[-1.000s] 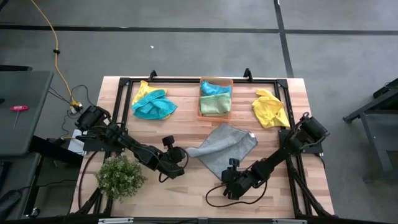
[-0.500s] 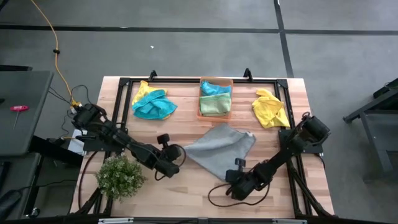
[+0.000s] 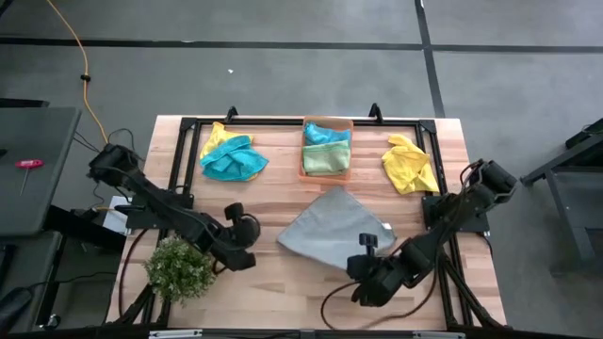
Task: Fold microfiber towels
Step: Fold the gray microfiber cloth
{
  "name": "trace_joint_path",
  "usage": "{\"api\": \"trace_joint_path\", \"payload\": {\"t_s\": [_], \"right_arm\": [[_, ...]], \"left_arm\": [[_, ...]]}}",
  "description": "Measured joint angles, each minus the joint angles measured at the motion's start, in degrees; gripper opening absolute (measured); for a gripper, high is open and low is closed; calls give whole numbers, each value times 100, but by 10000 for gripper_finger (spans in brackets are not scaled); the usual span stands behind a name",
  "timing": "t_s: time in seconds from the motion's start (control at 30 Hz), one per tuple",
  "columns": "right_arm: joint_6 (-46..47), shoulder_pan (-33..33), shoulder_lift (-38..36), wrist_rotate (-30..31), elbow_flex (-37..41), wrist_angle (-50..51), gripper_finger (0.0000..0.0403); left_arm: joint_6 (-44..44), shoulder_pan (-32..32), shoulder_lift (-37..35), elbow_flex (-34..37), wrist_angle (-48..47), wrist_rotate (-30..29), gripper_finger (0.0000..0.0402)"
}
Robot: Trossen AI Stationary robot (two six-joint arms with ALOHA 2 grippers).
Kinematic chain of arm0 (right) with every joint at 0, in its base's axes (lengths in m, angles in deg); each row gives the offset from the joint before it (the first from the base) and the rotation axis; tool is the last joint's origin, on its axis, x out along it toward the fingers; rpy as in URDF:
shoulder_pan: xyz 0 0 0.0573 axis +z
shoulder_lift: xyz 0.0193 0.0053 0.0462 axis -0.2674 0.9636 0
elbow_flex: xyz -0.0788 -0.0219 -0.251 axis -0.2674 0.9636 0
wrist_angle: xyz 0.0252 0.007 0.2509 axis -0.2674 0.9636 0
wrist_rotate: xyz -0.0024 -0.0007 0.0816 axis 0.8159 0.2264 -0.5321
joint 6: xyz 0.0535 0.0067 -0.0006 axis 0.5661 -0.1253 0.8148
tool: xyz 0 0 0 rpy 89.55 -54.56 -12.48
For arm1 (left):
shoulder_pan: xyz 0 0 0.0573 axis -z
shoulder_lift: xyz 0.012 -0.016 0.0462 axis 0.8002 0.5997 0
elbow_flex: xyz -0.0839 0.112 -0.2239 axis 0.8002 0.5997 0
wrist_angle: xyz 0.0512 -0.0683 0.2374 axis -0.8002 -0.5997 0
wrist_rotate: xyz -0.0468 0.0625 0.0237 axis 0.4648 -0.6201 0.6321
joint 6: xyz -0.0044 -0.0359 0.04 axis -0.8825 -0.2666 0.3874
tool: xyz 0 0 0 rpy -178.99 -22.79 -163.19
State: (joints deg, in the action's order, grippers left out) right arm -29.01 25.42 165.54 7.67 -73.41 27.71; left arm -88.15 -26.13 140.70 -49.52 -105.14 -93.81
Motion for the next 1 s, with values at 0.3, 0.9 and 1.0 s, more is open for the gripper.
{"api": "trace_joint_path", "payload": {"t_s": [0.3, 0.9, 1.0], "right_arm": [[321, 2, 24, -8, -50, 195, 0], [356, -2, 28, 12, -47, 245, 0], [356, 0, 28, 12, -48, 229, 0]], "left_arm": [[1468, -94, 1430, 2, 1781, -21, 16], [2462, 243, 2386, -2, 2781, -893, 173], [2608, 211, 2589, -11, 2991, -1287, 174]]}}
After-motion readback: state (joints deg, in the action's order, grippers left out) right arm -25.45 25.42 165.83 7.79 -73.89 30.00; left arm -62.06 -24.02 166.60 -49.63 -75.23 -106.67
